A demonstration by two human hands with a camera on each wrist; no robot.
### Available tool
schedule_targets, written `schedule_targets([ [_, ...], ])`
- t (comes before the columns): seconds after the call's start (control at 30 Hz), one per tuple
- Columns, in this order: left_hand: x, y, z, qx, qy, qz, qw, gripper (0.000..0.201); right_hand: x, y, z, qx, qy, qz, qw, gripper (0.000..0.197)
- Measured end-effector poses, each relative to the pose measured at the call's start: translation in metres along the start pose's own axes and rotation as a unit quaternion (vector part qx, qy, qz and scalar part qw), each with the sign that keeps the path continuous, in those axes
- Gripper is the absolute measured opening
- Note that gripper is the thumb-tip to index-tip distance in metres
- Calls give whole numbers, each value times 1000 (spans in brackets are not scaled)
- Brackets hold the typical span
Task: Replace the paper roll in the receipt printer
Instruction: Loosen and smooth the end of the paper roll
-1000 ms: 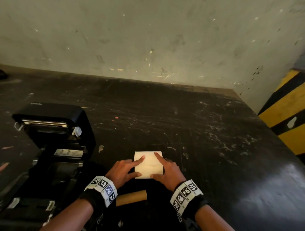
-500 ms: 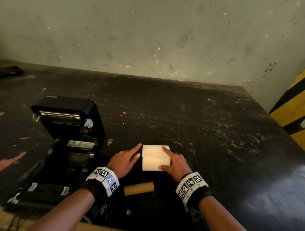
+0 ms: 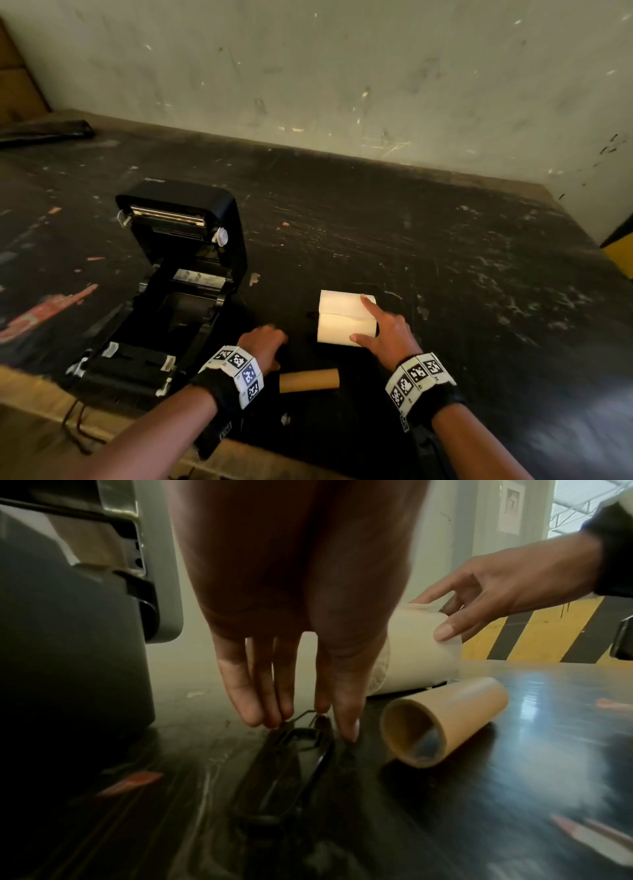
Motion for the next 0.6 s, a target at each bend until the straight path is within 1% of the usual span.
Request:
schedule_targets([
  [0.17, 1, -5, 0, -28, 15, 10, 999, 46, 0, 0, 0, -21, -12, 9, 1000, 79],
  [0.27, 3, -8, 0, -57, 25, 0, 998, 50, 1, 0, 0, -33, -14, 15, 999, 79],
  [0.37, 7, -13, 1, -110, 28, -26, 993, 55, 4, 1, 1, -39, -14, 20, 999, 80],
  [0.43, 9, -19, 1, -142, 22, -46, 989, 52, 4, 1, 1, -44, -16, 21, 999, 81],
  [0.53, 12, -24, 0, -159, 26, -48, 986, 42, 5, 1, 1, -41, -20, 20, 999, 81],
  [0.6, 14, -25, -1, -167, 29, -54, 984, 39, 6, 1, 1, -38, -20, 20, 999, 81],
])
Point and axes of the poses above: each hand's wrist, its own x-axis towards the middle knuckle, its own z-axis out of the palm, y = z × x, the point moved 6 cm from there along x, towards the middle knuckle, and after that the axes turned 14 degrees about -x, right-handed, at the moved point
